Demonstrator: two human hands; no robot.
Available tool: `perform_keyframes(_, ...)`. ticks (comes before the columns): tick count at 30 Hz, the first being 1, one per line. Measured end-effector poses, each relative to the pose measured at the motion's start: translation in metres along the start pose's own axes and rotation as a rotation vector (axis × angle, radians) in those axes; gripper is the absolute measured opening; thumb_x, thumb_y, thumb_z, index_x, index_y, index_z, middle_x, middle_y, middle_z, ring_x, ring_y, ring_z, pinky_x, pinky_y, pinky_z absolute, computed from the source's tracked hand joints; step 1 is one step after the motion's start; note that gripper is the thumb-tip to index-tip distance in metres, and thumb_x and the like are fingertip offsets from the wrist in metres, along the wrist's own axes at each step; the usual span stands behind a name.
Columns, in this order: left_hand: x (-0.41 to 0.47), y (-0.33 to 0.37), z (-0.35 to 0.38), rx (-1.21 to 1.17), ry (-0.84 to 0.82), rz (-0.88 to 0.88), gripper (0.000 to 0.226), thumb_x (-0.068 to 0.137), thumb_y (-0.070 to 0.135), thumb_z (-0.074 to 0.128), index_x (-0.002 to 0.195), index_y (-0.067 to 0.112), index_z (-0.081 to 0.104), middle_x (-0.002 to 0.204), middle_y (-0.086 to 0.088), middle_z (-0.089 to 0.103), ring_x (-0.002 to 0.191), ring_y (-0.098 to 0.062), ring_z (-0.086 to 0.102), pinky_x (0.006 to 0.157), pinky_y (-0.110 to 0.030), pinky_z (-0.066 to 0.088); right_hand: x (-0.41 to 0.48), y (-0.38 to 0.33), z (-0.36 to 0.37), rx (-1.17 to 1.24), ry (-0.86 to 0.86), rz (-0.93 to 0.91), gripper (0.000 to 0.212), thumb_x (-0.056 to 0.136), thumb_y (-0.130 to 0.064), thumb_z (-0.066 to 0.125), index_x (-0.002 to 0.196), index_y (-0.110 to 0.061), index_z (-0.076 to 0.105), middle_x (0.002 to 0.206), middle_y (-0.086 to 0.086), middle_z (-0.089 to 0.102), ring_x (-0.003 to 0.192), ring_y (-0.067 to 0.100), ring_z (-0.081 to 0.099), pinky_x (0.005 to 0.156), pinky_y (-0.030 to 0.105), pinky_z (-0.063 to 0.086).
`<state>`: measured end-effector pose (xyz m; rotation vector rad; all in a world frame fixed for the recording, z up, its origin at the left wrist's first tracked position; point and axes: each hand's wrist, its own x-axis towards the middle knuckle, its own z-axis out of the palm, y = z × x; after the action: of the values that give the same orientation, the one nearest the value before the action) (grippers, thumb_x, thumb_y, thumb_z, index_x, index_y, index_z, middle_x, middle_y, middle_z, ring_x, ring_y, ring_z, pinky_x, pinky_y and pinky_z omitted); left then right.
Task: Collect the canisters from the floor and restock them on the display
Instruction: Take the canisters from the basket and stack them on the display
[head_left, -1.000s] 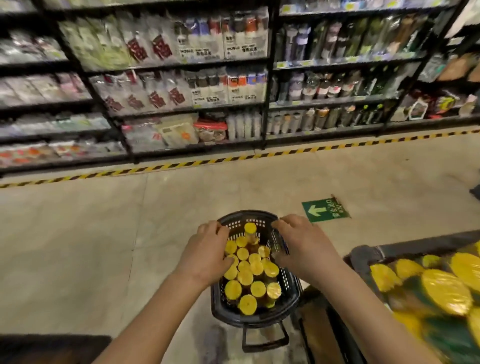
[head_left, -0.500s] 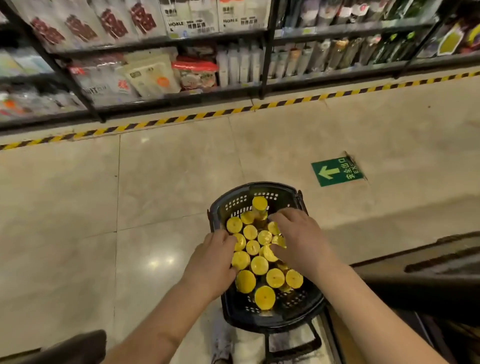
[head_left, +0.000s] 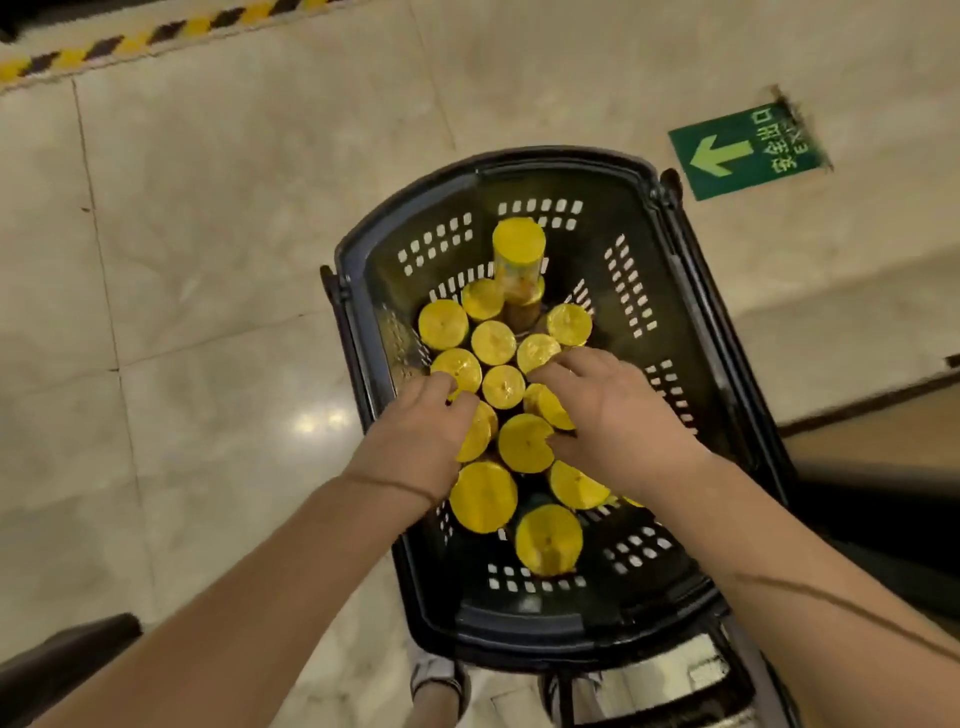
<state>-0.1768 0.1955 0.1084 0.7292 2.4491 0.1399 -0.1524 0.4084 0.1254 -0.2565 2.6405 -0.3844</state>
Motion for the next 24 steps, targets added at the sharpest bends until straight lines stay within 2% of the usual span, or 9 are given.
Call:
perform_keyframes(2, 0.014, -0.005, 0.017, 0.071, 0.042, 0.046, 0.069, 0.066, 0.004, 0.081, 0.130, 0.013, 0.060, 0.127, -0.017, 0.053, 0.114, -0.039, 0.053, 0.098, -0.047, 0.049, 0.003, 0.006, 0.019, 0.024, 0.005, 0.002, 0.068, 0.078, -0.025, 0.080, 0.141, -0.022, 0.053, 0.138, 0.006, 0.051, 0.129, 0.032, 0.047, 0.104, 0.046, 0.042)
perform_keyframes(4, 0.024, -0.006, 0.029, 0.130, -0.005, 0.029, 0.066, 0.084, 0.008, 0.066, 0.146, 0.023, 0.045, 0.141, -0.012, 0.040, 0.130, -0.034, 0.040, 0.109, -0.042, 0.034, 0.002, 0.009, 0.034, 0.028, -0.021, 0.018, 0.069, 0.079, -0.023, 0.079, 0.143, -0.022, 0.051, 0.142, 0.005, 0.048, 0.132, 0.030, 0.043, 0.106, 0.043, 0.038)
perform_keyframes(5, 0.029, -0.007, 0.034, 0.142, -0.063, 0.003, 0.065, 0.090, 0.010, 0.059, 0.150, 0.026, 0.038, 0.145, -0.010, 0.034, 0.133, -0.032, 0.035, 0.109, -0.040, 0.031, 0.001, 0.012, 0.041, 0.040, -0.015, 0.017, 0.070, 0.078, -0.021, 0.079, 0.142, -0.021, 0.052, 0.142, 0.005, 0.048, 0.133, 0.030, 0.043, 0.106, 0.042, 0.036)
perform_keyframes(10, 0.046, -0.004, 0.052, 0.235, -0.147, -0.040, 0.072, 0.088, 0.010, 0.063, 0.149, 0.028, 0.030, 0.140, -0.008, 0.039, 0.128, -0.032, 0.044, 0.097, -0.041, 0.040, -0.010, 0.020, 0.064, 0.049, 0.020, -0.001, 0.068, 0.071, -0.012, 0.079, 0.135, -0.020, 0.059, 0.133, 0.006, 0.056, 0.125, 0.031, 0.050, 0.101, 0.042, 0.040)
perform_keyframes(13, 0.049, -0.003, 0.055, 0.210, -0.116, -0.062, 0.069, 0.086, 0.008, 0.065, 0.145, 0.028, 0.034, 0.132, -0.006, 0.044, 0.118, -0.030, 0.051, 0.076, -0.039, 0.041, -0.014, 0.022, 0.070, 0.065, 0.033, -0.005, 0.070, 0.065, -0.009, 0.082, 0.131, -0.018, 0.062, 0.126, 0.007, 0.059, 0.119, 0.033, 0.055, 0.098, 0.045, 0.046)
perform_keyframes(16, 0.043, -0.005, 0.050, 0.109, -0.043, -0.068, 0.073, 0.082, 0.004, 0.065, 0.144, 0.030, 0.037, 0.131, -0.003, 0.046, 0.116, -0.027, 0.050, 0.071, -0.036, 0.044, -0.016, 0.023, 0.071, 0.066, 0.068, -0.011, 0.074, 0.060, -0.007, 0.084, 0.130, -0.018, 0.062, 0.122, 0.007, 0.061, 0.114, 0.033, 0.058, 0.095, 0.045, 0.049)
perform_keyframes(19, 0.025, -0.003, 0.033, -0.026, 0.068, -0.096, 0.075, 0.082, 0.015, 0.070, 0.146, 0.036, 0.036, 0.138, 0.002, 0.045, 0.126, -0.025, 0.047, 0.084, -0.039, 0.052, -0.011, 0.021, 0.066, 0.059, 0.103, -0.022, 0.080, 0.055, -0.006, 0.087, 0.130, -0.015, 0.063, 0.122, 0.009, 0.061, 0.113, 0.034, 0.059, 0.093, 0.045, 0.050)
perform_keyframes(22, 0.004, -0.003, 0.014, -0.252, 0.170, -0.163, 0.080, 0.083, 0.029, 0.074, 0.150, 0.042, 0.032, 0.143, 0.008, 0.041, 0.133, -0.020, 0.041, 0.093, -0.039, 0.052, 0.000, 0.021, 0.067, 0.026, 0.093, -0.040, 0.093, 0.048, -0.010, 0.092, 0.135, -0.010, 0.060, 0.125, 0.011, 0.061, 0.118, 0.036, 0.059, 0.096, 0.045, 0.050)
perform_keyframes(24, -0.009, -0.004, 0.007, -0.413, 0.284, -0.198, 0.085, 0.079, 0.030, 0.079, 0.150, 0.045, 0.035, 0.137, 0.016, 0.043, 0.128, -0.011, 0.044, 0.095, -0.026, 0.048, 0.008, 0.022, 0.073, -0.004, 0.084, -0.065, 0.101, 0.042, -0.014, 0.095, 0.136, -0.005, 0.059, 0.126, 0.014, 0.061, 0.120, 0.038, 0.058, 0.100, 0.048, 0.049)
